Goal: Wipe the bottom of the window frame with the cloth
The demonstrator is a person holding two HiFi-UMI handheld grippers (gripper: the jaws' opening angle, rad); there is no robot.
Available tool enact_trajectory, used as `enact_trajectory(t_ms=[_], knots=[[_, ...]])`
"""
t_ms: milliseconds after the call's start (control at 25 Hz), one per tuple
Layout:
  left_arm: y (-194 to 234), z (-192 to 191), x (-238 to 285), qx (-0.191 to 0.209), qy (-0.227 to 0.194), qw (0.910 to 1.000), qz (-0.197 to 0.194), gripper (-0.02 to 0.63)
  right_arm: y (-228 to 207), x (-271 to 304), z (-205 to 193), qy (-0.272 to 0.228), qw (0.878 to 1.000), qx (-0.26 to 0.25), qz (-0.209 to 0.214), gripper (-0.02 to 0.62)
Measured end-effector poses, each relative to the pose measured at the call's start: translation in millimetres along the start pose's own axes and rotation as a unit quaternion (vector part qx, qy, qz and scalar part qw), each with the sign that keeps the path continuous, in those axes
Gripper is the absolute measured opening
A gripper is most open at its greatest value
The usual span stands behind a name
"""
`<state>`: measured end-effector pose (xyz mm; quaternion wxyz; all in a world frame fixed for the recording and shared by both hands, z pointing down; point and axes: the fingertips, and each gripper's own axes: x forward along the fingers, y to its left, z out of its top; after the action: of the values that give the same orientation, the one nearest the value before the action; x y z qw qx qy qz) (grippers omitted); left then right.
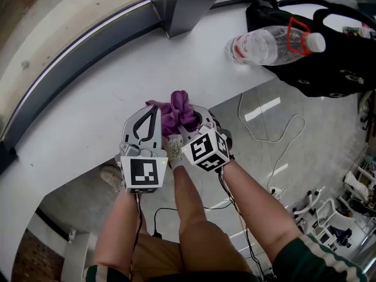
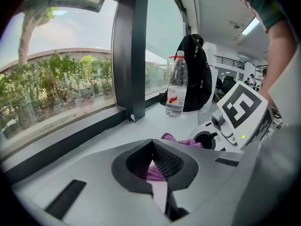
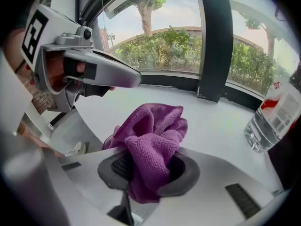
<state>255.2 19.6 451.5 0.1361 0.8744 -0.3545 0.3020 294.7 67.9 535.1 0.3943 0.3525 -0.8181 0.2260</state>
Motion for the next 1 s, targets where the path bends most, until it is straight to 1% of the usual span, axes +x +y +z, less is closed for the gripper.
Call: enact_trajectory(t_ms=[240,360,560,800,1000], knots=[[-19.7,13.9,19.8,0.004,-0.004,0.9998,-0.02,0.008,-28.2,-11.6,-13.0,0.011,1.0,0.018,-0.019,0.115],[-27.5,20.2,26.8,-0.003,-0.002,0.9997,-0.025,0.008,-43.1,-18.3,-19.8,0.015,0.999,0.029,-0.031,0.115],[-31.0,26.9,35.0,-0.004,-0.008,0.9995,-0.03,0.009,-66.3,-26.7,-28.2,0.016,0.997,0.06,-0.056,0.117],[-21.9,19.0,34.4,-0.01,-0.004,0.9997,-0.024,0.008,-68.0,-22.5,-23.9,0.036,0.996,0.05,-0.062,0.117],[-15.9,13.7,33.3,-0.02,-0.001,0.9996,-0.021,0.009,-76.8,-14.1,-11.3,0.034,0.995,0.05,-0.076,0.117]])
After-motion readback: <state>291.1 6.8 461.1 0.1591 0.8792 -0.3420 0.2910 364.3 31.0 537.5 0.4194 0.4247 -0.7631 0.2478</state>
